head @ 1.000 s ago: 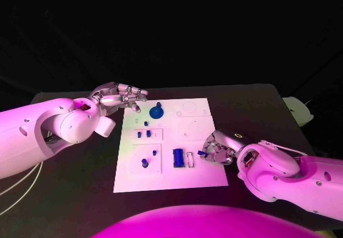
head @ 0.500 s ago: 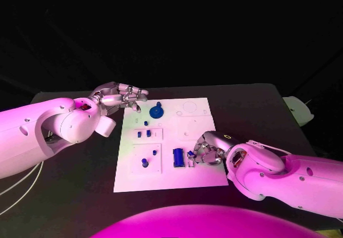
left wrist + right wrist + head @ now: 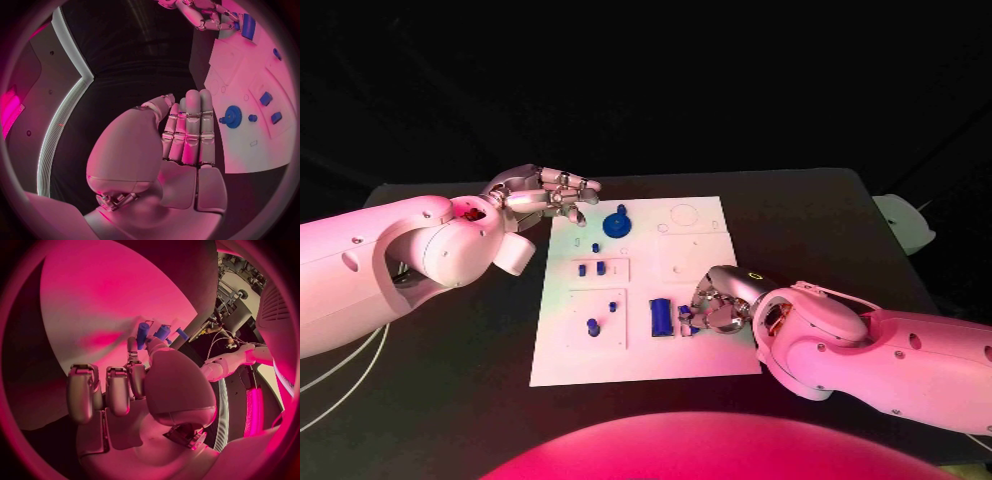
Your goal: Assemble the parts on the task board
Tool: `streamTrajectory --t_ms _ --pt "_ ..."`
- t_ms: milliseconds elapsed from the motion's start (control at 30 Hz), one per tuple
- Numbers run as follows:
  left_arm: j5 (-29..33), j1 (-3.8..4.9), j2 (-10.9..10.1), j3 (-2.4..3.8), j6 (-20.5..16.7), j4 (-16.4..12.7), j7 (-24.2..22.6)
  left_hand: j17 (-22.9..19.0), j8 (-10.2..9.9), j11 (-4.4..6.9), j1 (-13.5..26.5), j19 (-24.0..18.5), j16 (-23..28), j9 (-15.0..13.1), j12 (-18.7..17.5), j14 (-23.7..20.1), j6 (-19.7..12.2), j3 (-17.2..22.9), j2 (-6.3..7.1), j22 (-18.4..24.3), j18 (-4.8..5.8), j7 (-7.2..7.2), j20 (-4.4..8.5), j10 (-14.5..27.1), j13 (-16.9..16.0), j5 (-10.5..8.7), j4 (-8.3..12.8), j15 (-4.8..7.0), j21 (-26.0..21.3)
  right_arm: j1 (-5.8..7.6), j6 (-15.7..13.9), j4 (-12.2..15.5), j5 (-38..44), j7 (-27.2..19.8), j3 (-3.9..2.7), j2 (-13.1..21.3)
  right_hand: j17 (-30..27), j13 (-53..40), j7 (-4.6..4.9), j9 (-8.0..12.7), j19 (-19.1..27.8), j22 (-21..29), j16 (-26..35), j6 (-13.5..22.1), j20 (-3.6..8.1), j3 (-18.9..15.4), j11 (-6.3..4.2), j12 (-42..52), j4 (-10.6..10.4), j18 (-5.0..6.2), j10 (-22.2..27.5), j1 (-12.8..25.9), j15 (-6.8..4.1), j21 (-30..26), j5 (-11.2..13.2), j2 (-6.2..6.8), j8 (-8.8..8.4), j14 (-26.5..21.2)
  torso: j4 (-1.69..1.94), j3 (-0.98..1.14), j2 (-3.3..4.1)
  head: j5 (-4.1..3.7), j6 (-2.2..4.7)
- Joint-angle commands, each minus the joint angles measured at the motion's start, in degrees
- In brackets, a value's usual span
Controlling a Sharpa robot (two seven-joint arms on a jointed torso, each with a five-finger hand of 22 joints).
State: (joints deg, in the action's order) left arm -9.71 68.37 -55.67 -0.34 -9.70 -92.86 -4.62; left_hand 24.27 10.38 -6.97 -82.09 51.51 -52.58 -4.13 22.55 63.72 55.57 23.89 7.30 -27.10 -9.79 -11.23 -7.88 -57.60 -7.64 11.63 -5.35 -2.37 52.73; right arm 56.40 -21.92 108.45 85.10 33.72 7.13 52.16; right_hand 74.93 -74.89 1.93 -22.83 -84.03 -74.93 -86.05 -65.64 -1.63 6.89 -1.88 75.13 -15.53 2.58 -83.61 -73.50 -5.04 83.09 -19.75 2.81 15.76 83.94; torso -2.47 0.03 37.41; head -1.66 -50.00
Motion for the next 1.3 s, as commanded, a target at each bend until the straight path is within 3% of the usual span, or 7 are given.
streamTrajectory --t_ms 33,400,767,1300 --pt "0.3 0.02 0.1 0.03 1.0 -0.2 0.0 0.1 0.3 -0.09 -0.2 0.6 0.1 -0.1 0.3 -0.3 -0.4 0.5 -0.24 0.1 -0.81 -0.15 -0.02 0.4 -0.1 -0.02 0.0 -0.23 -0.3 -0.1 2.1 -0.3 -0.1 0.3 0.05 -0.2 8.2 -3.9 0.11 0.1 -3.4 -13.2 -0.3 -0.4 0.39 0.1 -0.13 0.1 -0.4 -1.16 -0.6 0.5 -0.26 0.1 -0.2 0.05 0.25 4.7 -0.02 0.01 -0.01 0.05 0.0" --pt "-0.8 0.03 0.1 0.04 1.3 -0.1 0.4 0.1 0.3 -0.09 -0.3 0.6 0.1 -0.1 0.3 -0.3 -0.5 0.5 -0.26 0.1 -0.81 -0.15 -0.01 0.4 -0.1 -0.02 0.1 -0.22 -0.3 -0.24 2.4 -0.8 0.2 0.3 0.05 -0.9 8.1 -3.9 0.13 -0.2 -3.3 -13.1 -0.3 -0.5 0.44 -0.7 -0.13 0.1 -1.0 -1.11 -0.7 2.3 -0.28 -0.2 0.0 0.4 0.61 4.7 -0.02 -0.01 -0.03 0.14 0.0" --pt "-1.0 0.03 0.0 0.04 1.5 -0.1 0.7 0.1 0.4 -0.09 -0.4 0.6 0.1 -0.1 0.3 -0.3 -0.5 0.6 -0.32 0.1 -0.81 -0.16 0.0 0.5 -0.1 -0.01 0.1 -0.22 -0.3 -0.27 2.4 -0.7 0.5 0.3 0.05 -0.9 8.2 -4.2 0.13 -0.8 -3.3 -13.1 -0.3 -0.5 0.43 -4.6 -0.11 0.2 -1.1 -1.12 -0.8 8.2 -0.26 -0.1 -3.9 -0.3 1.11 4.7 -0.03 0.0 -0.06 0.1 0.0" --pt "-1.0 0.03 -0.1 0.04 1.4 -0.1 0.8 0.1 0.4 -0.11 -0.4 0.6 0.1 -0.1 0.3 -0.3 -0.5 0.6 -0.37 0.1 -0.81 -0.17 0.0 0.5 -0.1 -0.01 0.1 -0.22 -0.3 -0.37 0.9 0.3 2.1 0.2 0.04 0.0 8.2 -4.2 0.06 -1.1 -3.3 -13.1 -0.3 -0.4 0.45 -6.3 -0.15 0.2 -1.1 -1.11 -0.8 9.7 -0.29 -0.1 -3.6 -0.93 1.26 4.7 -0.04 0.0 -0.06 0.15 0.0"
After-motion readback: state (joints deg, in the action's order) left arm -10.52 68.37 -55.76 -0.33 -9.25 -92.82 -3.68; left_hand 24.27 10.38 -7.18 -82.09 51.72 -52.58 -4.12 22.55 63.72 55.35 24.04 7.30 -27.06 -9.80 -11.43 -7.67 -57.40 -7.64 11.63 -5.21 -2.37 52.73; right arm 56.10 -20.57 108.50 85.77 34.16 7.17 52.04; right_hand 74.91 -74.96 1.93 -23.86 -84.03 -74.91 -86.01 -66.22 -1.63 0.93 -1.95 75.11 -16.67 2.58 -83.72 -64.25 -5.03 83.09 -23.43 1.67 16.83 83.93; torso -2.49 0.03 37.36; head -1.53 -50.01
